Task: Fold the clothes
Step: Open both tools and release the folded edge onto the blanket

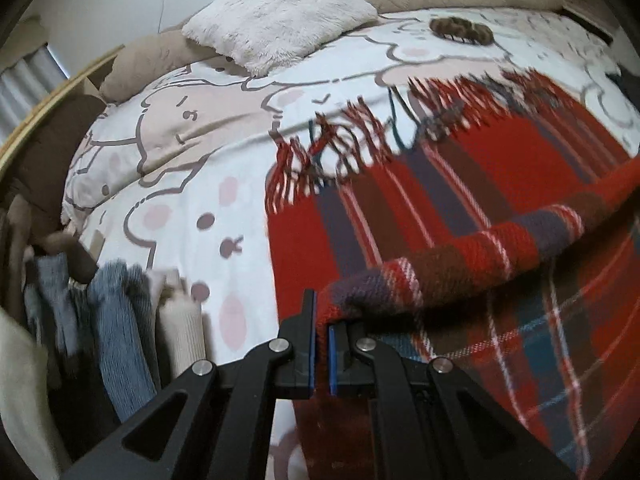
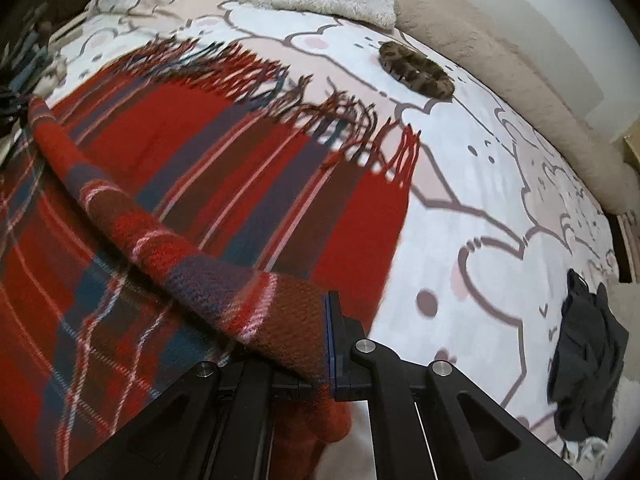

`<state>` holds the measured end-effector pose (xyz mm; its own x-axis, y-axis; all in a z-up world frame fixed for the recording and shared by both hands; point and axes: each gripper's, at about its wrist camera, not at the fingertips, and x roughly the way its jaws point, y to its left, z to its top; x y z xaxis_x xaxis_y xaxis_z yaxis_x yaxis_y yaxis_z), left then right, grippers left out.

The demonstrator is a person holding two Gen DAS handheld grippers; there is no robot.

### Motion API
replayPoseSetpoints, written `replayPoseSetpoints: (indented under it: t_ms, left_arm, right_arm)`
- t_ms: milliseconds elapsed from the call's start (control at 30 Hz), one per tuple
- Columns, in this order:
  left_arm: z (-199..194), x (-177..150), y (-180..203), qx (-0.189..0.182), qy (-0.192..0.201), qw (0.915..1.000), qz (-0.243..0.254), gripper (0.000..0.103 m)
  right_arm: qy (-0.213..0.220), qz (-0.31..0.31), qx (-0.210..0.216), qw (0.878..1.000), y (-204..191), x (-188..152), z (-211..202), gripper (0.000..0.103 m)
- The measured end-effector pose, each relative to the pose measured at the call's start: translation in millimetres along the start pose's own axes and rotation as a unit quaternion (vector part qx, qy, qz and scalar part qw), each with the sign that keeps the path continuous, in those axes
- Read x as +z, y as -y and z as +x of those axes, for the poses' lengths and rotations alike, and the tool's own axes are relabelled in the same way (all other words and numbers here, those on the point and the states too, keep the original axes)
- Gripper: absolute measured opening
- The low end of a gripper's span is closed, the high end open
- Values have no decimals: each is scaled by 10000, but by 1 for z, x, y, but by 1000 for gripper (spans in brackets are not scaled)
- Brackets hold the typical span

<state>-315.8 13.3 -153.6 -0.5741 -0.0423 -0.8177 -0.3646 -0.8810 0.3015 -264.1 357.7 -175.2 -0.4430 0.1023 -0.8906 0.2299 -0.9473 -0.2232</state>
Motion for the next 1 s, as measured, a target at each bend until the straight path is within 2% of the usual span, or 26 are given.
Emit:
replayPoseSetpoints:
  t_ms: [67, 233, 400, 467, 533, 600, 633, 700, 733, 767, 833, 933, 1000]
  left_arm:
    - [9, 17, -5, 63, -8, 10000, -26, 7]
    - [56, 52, -7, 144, -383, 9991, -76, 8]
    - [98, 57, -4, 22, -917, 9958, -43, 9]
    - [103, 56, -4, 102, -957, 9953, 59, 19]
    - [103, 59, -14, 188, -954, 9952, -59, 49]
    - [101, 62, -30, 41, -938, 9949, -372, 57]
    - [99, 64, -39, 11, -920, 9943, -536, 57]
    - [95, 67, -54, 114, -839, 9933, -784, 57]
    - [93, 68, -60, 174, -812, 9924, -913, 57]
    - [92, 69, -66, 233, -794, 9911, -1047, 57]
    - [88, 67, -75, 322, -788, 9882, -1276, 57]
    - [71, 56, -75, 328, -751, 9871, -1374, 57]
    - [49, 40, -66, 165, -683, 9896, -1253, 57]
  right_arm:
    - [48, 30, -29, 10000, 10, 15, 2, 3]
    - [-85, 209, -51, 9997, 32, 55, 27, 3]
    - [-610, 124, 45, 9980, 30, 74, 77, 3]
    - [-768, 78, 125, 9969, 28, 77, 93, 3]
    - [-752, 96, 135, 9970, 30, 78, 97, 3]
    - [-741, 307, 229, 9965, 37, 80, 95, 4]
    - [-753, 427, 284, 9958, 41, 80, 94, 8]
    - [-754, 689, 183, 9946, 52, 82, 93, 35]
    - [-744, 848, 66, 9936, 59, 83, 93, 62]
    - [-688, 1078, 54, 9918, 67, 84, 92, 79]
    - [-626, 1516, 116, 9864, 83, 84, 92, 80]
    - [-472, 1984, -245, 9787, 104, 81, 85, 80]
    - [-168, 2156, -585, 9746, 115, 71, 66, 80]
